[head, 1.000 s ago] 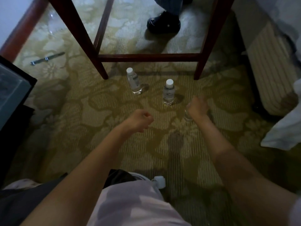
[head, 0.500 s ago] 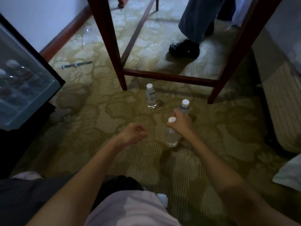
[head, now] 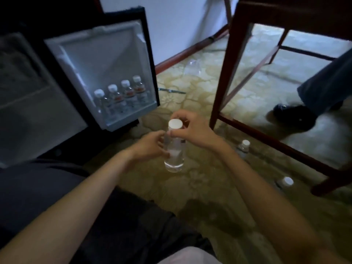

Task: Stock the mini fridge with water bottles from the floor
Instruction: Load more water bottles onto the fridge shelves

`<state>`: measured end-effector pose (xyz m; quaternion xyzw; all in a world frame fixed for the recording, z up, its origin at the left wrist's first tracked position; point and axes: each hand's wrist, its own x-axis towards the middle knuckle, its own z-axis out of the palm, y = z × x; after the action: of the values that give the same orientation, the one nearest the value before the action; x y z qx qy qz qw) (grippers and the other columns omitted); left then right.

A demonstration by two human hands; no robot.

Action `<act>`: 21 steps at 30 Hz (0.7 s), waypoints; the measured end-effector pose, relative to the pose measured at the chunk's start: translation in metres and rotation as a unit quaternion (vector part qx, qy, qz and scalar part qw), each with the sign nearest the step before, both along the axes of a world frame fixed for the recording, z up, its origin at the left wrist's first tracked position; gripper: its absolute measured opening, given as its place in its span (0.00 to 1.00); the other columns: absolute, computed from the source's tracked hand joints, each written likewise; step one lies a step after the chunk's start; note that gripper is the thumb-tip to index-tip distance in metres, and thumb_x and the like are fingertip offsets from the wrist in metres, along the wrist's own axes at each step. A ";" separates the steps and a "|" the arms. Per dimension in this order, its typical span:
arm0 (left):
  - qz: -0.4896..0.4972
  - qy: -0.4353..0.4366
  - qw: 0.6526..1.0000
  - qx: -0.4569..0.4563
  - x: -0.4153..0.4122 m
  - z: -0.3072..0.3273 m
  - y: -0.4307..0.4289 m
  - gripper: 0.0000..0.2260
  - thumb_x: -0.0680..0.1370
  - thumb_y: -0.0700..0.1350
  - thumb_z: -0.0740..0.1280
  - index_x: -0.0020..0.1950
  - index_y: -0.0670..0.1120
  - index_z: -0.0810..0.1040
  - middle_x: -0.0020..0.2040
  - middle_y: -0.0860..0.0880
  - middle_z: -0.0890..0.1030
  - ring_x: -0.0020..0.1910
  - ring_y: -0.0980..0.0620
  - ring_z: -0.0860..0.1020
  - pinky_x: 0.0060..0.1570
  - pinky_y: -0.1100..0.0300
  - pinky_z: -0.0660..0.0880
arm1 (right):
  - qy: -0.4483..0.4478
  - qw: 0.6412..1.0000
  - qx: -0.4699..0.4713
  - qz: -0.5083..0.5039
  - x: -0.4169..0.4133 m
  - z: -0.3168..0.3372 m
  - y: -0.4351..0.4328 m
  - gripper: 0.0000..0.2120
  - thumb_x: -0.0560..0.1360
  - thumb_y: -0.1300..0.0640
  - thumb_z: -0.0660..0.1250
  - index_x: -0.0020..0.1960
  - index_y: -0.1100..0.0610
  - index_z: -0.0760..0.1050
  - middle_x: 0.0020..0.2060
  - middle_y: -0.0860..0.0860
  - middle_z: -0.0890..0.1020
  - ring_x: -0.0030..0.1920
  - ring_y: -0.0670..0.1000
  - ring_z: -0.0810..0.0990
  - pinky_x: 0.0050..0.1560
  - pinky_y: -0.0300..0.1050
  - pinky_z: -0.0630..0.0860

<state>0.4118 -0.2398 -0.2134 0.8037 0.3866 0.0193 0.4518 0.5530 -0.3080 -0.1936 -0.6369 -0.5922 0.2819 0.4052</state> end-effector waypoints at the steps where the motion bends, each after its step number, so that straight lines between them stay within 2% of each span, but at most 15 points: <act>1: -0.002 0.001 1.000 0.019 -0.011 0.012 0.008 0.18 0.70 0.41 0.73 0.55 0.50 0.71 0.44 0.58 0.73 0.40 0.62 0.73 0.37 0.69 0.69 | -0.001 1.000 0.012 0.019 -0.009 0.008 0.014 0.13 0.68 0.60 0.73 0.39 0.46 0.71 0.35 0.41 0.74 0.35 0.38 0.73 0.37 0.33 0.69; 2: 0.001 -0.006 1.000 0.027 -0.023 0.023 0.018 0.17 0.69 0.41 0.73 0.54 0.50 0.71 0.43 0.59 0.73 0.40 0.62 0.73 0.37 0.69 0.69 | 0.000 0.999 0.022 0.036 -0.019 0.015 0.029 0.11 0.68 0.60 0.72 0.41 0.48 0.73 0.36 0.41 0.75 0.37 0.39 0.73 0.39 0.35 0.71; 4: 0.019 -0.034 0.999 0.021 -0.046 0.039 0.036 0.20 0.68 0.40 0.74 0.57 0.48 0.72 0.47 0.57 0.77 0.46 0.59 0.77 0.42 0.69 0.74 | 0.011 0.997 0.041 0.063 -0.040 0.028 0.056 0.09 0.68 0.61 0.72 0.44 0.52 0.74 0.37 0.43 0.76 0.38 0.43 0.75 0.41 0.39 0.73; 6: 0.058 -0.055 0.996 0.032 -0.071 0.050 0.054 0.23 0.67 0.40 0.75 0.59 0.49 0.73 0.51 0.57 0.79 0.50 0.58 0.79 0.47 0.69 0.76 | 0.015 0.994 0.061 0.086 -0.065 0.042 0.083 0.09 0.67 0.62 0.72 0.43 0.53 0.75 0.36 0.45 0.77 0.38 0.44 0.75 0.40 0.38 0.72; 9: 0.136 -0.060 0.985 0.085 -0.104 0.059 0.081 0.22 0.63 0.45 0.78 0.53 0.54 0.75 0.48 0.55 0.80 0.51 0.53 0.79 0.53 0.58 0.78 | 0.009 0.989 0.073 0.129 -0.101 0.060 0.122 0.09 0.67 0.61 0.72 0.42 0.52 0.74 0.34 0.44 0.76 0.35 0.43 0.73 0.38 0.36 0.70; 10: 0.154 -0.062 0.982 0.094 -0.111 0.062 0.085 0.19 0.63 0.45 0.78 0.48 0.57 0.75 0.45 0.56 0.80 0.48 0.54 0.79 0.51 0.61 0.78 | 0.009 0.987 0.071 0.145 -0.109 0.064 0.131 0.08 0.67 0.61 0.72 0.42 0.51 0.74 0.34 0.45 0.76 0.35 0.43 0.74 0.38 0.37 0.70; 12: 0.189 -0.071 0.974 0.104 -0.135 0.068 0.098 0.17 0.65 0.42 0.76 0.41 0.59 0.72 0.39 0.59 0.77 0.40 0.61 0.77 0.38 0.74 0.73 | 0.031 0.981 0.059 0.184 -0.134 0.071 0.156 0.08 0.68 0.62 0.71 0.43 0.52 0.75 0.36 0.47 0.78 0.38 0.46 0.76 0.40 0.41 0.73; 13: 0.202 -0.073 0.971 0.103 -0.143 0.070 0.102 0.17 0.65 0.42 0.76 0.40 0.59 0.71 0.38 0.60 0.77 0.38 0.63 0.76 0.34 0.75 0.71 | 0.049 0.978 0.056 0.194 -0.141 0.072 0.163 0.09 0.68 0.63 0.72 0.44 0.53 0.76 0.36 0.48 0.79 0.39 0.46 0.77 0.42 0.43 0.74; 16: 0.272 -0.083 0.954 0.090 -0.185 0.069 0.121 0.15 0.64 0.44 0.77 0.43 0.58 0.75 0.39 0.59 0.79 0.40 0.62 0.78 0.37 0.70 0.71 | 0.055 0.969 0.057 0.233 -0.174 0.071 0.193 0.10 0.70 0.59 0.71 0.50 0.53 0.75 0.35 0.47 0.77 0.39 0.47 0.76 0.42 0.43 0.75; 18: 0.335 -0.100 0.934 0.076 -0.213 0.066 0.132 0.15 0.64 0.43 0.77 0.43 0.56 0.76 0.39 0.59 0.80 0.38 0.66 0.79 0.36 0.71 0.73 | 0.029 0.970 0.037 0.238 -0.190 0.057 0.214 0.09 0.72 0.56 0.69 0.51 0.52 0.74 0.36 0.50 0.77 0.38 0.48 0.76 0.42 0.46 0.76; 20: 0.403 -0.123 0.905 0.064 -0.244 0.057 0.145 0.13 0.65 0.42 0.77 0.40 0.55 0.76 0.37 0.59 0.80 0.35 0.67 0.79 0.35 0.73 0.75 | -0.013 0.967 -0.031 0.252 -0.212 0.036 0.239 0.09 0.73 0.56 0.68 0.52 0.51 0.73 0.41 0.52 0.78 0.43 0.50 0.78 0.50 0.52 0.77; 21: 0.441 -0.133 0.886 0.057 -0.258 0.052 0.152 0.12 0.65 0.43 0.77 0.40 0.54 0.76 0.38 0.58 0.80 0.37 0.63 0.80 0.38 0.69 0.77 | -0.042 0.960 -0.076 0.265 -0.224 0.024 0.251 0.11 0.72 0.56 0.68 0.54 0.51 0.72 0.45 0.53 0.78 0.47 0.52 0.79 0.54 0.53 0.78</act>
<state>0.1540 -0.0879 -0.1610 0.5649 0.6355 0.3452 0.3973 0.3294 -0.0568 -0.1694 -0.4971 -0.7330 0.3969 0.2410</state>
